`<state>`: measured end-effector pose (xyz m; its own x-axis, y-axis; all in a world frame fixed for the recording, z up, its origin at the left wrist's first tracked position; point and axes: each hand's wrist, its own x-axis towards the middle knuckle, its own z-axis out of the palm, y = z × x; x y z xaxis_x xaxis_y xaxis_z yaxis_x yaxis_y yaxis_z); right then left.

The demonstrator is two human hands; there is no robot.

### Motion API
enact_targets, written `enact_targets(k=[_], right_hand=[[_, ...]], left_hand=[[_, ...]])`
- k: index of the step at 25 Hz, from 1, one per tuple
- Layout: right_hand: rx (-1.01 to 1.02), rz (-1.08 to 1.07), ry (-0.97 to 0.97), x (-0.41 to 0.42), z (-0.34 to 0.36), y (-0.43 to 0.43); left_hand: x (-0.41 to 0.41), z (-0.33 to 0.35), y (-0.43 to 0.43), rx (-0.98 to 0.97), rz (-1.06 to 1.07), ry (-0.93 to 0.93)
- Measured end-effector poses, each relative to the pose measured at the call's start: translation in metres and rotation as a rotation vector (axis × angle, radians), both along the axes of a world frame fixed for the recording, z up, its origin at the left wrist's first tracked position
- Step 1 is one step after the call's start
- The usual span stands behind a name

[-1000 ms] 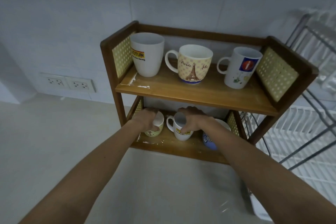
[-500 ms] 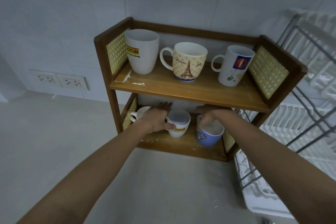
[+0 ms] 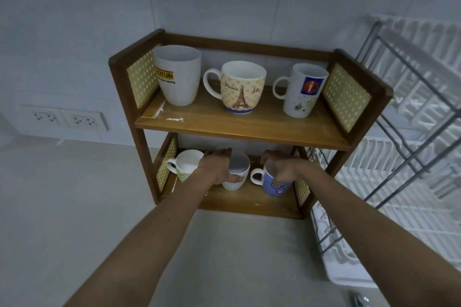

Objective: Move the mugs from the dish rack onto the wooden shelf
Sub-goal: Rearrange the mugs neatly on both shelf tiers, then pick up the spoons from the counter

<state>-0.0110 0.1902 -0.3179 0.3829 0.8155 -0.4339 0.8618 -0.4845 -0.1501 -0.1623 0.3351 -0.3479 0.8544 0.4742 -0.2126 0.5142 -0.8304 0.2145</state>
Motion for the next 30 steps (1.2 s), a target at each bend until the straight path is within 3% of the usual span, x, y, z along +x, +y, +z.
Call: enact_targets(k=[11, 13, 16, 19, 25, 30], right_hand=[[0.0, -0.134, -0.176, -0.017, -0.012, -0.011], [0.223, -0.197, -0.202, -0.051, -0.02, -0.028], [0.701, -0.213, 0.084, -0.109, -0.04, -0.092], [0.837, -0.26, 0.178, -0.133, -0.064, -0.183], [0.677, -0.683, 0.042, -0.111, -0.082, -0.319], [0.385, -0.699, 0.096, -0.087, -0.092, -0.368]], left_hand=[[-0.004, -0.001, -0.006, 0.035, 0.017, 0.001], [-0.021, -0.011, -0.031, 0.094, 0.027, -0.153], [-0.068, -0.045, -0.098, -0.052, 0.003, -0.508], [-0.103, -0.074, -0.163, -0.246, 0.019, -0.526], [-0.084, -0.074, -0.297, -0.413, -0.249, -0.409], [-0.062, -0.083, -0.373, -0.317, -0.331, -0.232]])
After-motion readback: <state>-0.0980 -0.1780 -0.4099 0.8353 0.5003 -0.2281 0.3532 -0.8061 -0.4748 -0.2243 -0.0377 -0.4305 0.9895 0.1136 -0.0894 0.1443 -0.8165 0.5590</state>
